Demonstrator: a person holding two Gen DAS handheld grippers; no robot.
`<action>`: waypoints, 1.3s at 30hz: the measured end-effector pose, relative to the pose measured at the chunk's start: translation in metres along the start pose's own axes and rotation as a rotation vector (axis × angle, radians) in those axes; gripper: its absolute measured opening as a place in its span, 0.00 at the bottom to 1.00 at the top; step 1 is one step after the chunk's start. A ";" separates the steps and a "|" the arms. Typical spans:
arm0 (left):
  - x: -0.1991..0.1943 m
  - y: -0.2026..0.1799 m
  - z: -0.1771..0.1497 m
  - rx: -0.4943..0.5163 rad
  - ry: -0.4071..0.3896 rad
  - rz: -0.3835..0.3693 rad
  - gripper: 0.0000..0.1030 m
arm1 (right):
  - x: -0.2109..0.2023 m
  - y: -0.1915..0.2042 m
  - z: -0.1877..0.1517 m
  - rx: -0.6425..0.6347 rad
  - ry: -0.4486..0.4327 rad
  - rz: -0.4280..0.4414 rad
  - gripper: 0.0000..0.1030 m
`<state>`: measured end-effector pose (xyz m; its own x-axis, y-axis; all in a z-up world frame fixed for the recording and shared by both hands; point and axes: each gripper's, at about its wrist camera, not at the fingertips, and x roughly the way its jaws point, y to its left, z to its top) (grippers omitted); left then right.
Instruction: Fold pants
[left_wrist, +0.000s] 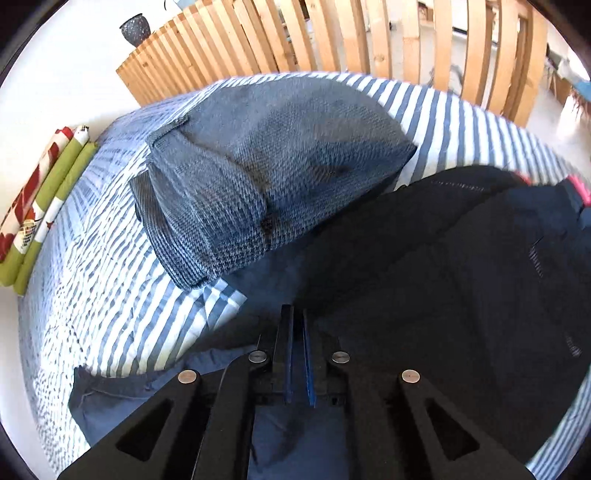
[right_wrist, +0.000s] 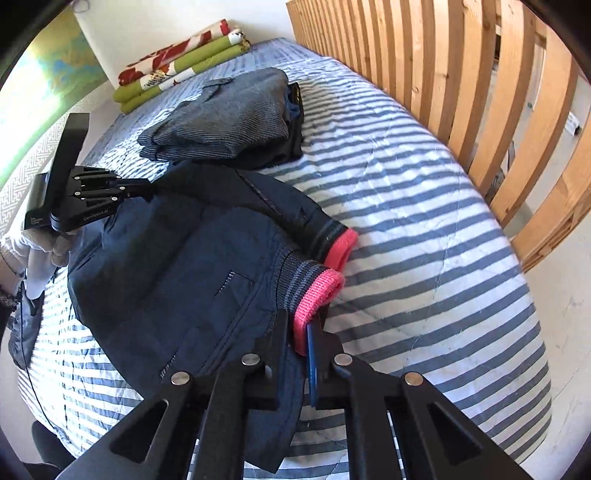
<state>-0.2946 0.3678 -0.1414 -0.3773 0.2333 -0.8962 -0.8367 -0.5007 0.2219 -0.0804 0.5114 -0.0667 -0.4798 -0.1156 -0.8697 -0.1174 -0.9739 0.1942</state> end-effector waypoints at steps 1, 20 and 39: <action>0.005 0.002 0.000 -0.001 0.029 -0.018 0.34 | 0.001 0.001 0.002 -0.001 -0.002 -0.006 0.08; 0.000 0.055 -0.022 -0.056 -0.006 0.130 0.02 | 0.004 0.009 0.035 -0.068 -0.099 -0.067 0.08; -0.043 0.111 -0.026 -0.263 -0.058 0.177 0.45 | 0.010 0.026 0.043 -0.154 -0.054 -0.184 0.33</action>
<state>-0.3607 0.2804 -0.0882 -0.5366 0.1665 -0.8272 -0.6274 -0.7343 0.2592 -0.1253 0.4932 -0.0510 -0.5085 0.0732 -0.8580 -0.0748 -0.9964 -0.0407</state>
